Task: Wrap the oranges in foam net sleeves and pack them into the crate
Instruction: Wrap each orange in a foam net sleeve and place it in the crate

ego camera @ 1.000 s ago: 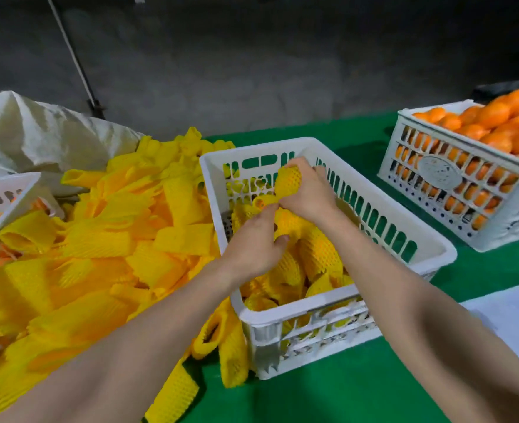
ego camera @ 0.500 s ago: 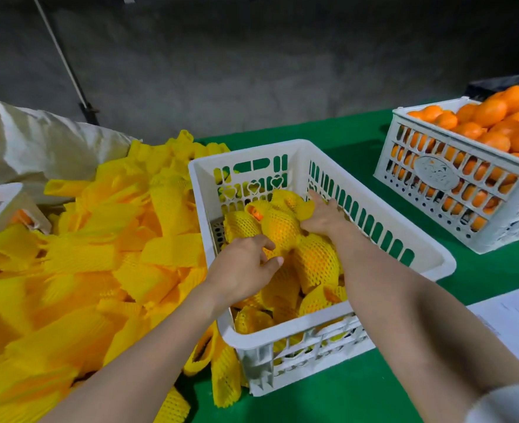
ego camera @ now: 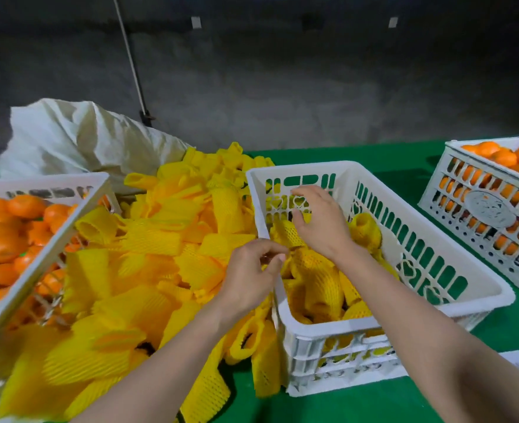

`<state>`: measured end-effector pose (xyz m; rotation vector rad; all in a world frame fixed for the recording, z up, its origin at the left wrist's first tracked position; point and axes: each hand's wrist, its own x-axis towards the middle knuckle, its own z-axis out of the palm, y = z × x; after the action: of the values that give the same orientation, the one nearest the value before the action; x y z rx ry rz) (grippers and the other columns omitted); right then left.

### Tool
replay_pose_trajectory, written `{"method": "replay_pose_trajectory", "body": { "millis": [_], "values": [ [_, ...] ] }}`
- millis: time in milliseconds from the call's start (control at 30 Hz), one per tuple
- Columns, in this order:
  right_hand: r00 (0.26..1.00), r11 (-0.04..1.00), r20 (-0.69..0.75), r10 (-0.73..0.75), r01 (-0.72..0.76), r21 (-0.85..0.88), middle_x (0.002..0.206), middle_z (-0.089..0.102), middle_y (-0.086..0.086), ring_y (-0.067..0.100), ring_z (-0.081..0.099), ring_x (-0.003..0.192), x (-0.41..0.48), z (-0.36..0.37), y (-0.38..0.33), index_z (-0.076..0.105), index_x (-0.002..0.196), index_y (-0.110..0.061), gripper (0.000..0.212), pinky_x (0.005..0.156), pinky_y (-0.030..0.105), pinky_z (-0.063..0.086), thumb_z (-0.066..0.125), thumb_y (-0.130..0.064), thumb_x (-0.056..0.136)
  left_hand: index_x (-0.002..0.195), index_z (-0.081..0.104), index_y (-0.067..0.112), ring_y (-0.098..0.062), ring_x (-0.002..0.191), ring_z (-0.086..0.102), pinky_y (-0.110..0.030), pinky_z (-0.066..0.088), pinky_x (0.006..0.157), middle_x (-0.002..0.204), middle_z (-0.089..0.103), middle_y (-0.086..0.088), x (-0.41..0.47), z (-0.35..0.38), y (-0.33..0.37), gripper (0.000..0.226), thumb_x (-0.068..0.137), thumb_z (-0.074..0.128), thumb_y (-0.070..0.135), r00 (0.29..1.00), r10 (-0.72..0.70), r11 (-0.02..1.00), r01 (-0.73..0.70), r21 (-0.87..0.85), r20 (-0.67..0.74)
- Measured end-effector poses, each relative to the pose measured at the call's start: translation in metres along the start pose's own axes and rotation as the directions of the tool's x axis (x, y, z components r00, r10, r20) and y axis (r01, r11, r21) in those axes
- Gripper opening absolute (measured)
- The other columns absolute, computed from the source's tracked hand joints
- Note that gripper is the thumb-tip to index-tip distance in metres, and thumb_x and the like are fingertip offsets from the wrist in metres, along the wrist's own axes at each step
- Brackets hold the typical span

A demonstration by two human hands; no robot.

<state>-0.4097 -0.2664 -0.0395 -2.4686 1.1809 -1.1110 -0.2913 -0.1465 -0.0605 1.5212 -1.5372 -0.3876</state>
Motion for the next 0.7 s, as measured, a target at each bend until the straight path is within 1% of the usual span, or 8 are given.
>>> {"method": "replay_pose_trajectory", "body": {
  "millis": [67, 167, 267, 400, 467, 533, 600, 700],
  "values": [
    [0.997, 0.991, -0.035, -0.067, 0.07, 0.111, 0.12, 0.059, 0.009, 0.025, 0.052, 0.115, -0.006, 0.005, -0.039, 0.06, 0.114, -0.008, 0.028, 0.097, 0.033, 0.039, 0.057, -0.01, 0.086, 0.089, 0.07, 0.017, 0.007, 0.078, 0.058, -0.01, 0.046, 0.071, 0.086, 0.065, 0.011, -0.003, -0.024, -0.009, 0.015, 0.091, 0.06, 0.006, 0.995, -0.078, 0.996, 0.074, -0.054, -0.068],
    [0.989, 0.97, -0.004, -0.148, 0.146, 0.195, 0.115, 0.062, 0.006, 0.022, 0.055, 0.108, -0.018, 0.02, -0.093, 0.062, 0.112, -0.011, 0.025, 0.091, 0.027, 0.038, 0.058, -0.014, 0.087, 0.089, 0.067, 0.018, 0.003, 0.068, 0.061, -0.022, 0.049, 0.067, 0.083, 0.067, 0.004, -0.01, -0.068, -0.031, 0.021, 0.093, 0.054, 0.001, 0.965, -0.202, 0.974, 0.179, -0.14, -0.17],
    [0.957, 0.961, 0.208, -0.203, 0.155, 0.228, 0.119, 0.06, 0.005, 0.023, 0.053, 0.111, -0.033, 0.053, -0.134, 0.058, 0.116, -0.015, 0.029, 0.091, 0.032, 0.041, 0.058, -0.018, 0.088, 0.089, 0.066, 0.016, -0.001, 0.065, 0.062, -0.023, 0.049, 0.063, 0.081, 0.067, 0.001, -0.023, -0.113, -0.058, 0.02, 0.094, 0.052, 0.002, 0.894, -0.345, 0.93, 0.286, -0.229, -0.286],
    [0.81, 0.98, 0.552, -0.197, 0.155, 0.123, 0.134, 0.048, 0.007, 0.025, 0.044, 0.124, -0.051, 0.116, -0.162, 0.046, 0.132, -0.016, 0.047, 0.099, 0.036, 0.039, 0.058, -0.014, 0.087, 0.09, 0.066, 0.016, -0.009, 0.074, 0.065, -0.025, 0.05, 0.062, 0.083, 0.067, 0.004, -0.047, -0.155, -0.089, 0.02, 0.097, 0.05, 0.006, 0.798, -0.494, 0.86, 0.392, -0.327, -0.345],
    [0.721, 0.981, 0.669, -0.18, 0.181, 0.069, 0.141, 0.039, 0.008, 0.027, 0.037, 0.129, -0.06, 0.147, -0.172, 0.036, 0.139, -0.014, 0.06, 0.102, 0.038, 0.037, 0.058, -0.007, 0.083, 0.088, 0.066, 0.019, -0.012, 0.076, 0.065, -0.024, 0.048, 0.062, 0.084, 0.068, 0.002, -0.06, -0.171, -0.101, 0.023, 0.097, 0.05, 0.006, 0.774, -0.527, 0.839, 0.409, -0.358, -0.35],
    [0.666, 0.969, 0.725, -0.175, 0.246, 0.009, 0.136, 0.039, 0.012, 0.03, 0.037, 0.128, -0.066, 0.172, -0.179, 0.037, 0.134, -0.008, 0.058, 0.101, 0.04, 0.038, 0.056, -0.001, 0.08, 0.084, 0.065, 0.022, -0.013, 0.077, 0.065, -0.024, 0.047, 0.062, 0.085, 0.068, 0.0, -0.071, -0.183, -0.108, 0.027, 0.098, 0.049, 0.005, 0.759, -0.545, 0.827, 0.419, -0.373, -0.355],
    [0.684, 0.965, 0.708, -0.177, 0.262, -0.012, 0.129, 0.046, 0.014, 0.031, 0.043, 0.123, -0.068, 0.186, -0.183, 0.046, 0.126, -0.007, 0.045, 0.097, 0.04, 0.04, 0.05, 0.001, 0.081, 0.086, 0.066, 0.019, -0.015, 0.079, 0.065, -0.028, 0.049, 0.064, 0.085, 0.068, -0.001, -0.08, -0.194, -0.115, 0.028, 0.097, 0.047, 0.002, 0.754, -0.558, 0.815, 0.422, -0.396, -0.346],
    [0.831, 0.994, 0.545, -0.111, 0.098, 0.053, 0.124, 0.057, 0.014, 0.029, 0.052, 0.116, -0.059, 0.187, -0.183, 0.056, 0.121, -0.008, 0.037, 0.092, 0.035, 0.039, 0.049, -0.002, 0.086, 0.092, 0.064, 0.019, -0.021, 0.094, 0.064, -0.037, 0.052, 0.077, 0.096, 0.068, -0.003, -0.092, -0.207, -0.126, 0.028, 0.095, 0.047, -0.004, 0.795, -0.529, 0.835, 0.425, -0.349, -0.298]
  ]
}}
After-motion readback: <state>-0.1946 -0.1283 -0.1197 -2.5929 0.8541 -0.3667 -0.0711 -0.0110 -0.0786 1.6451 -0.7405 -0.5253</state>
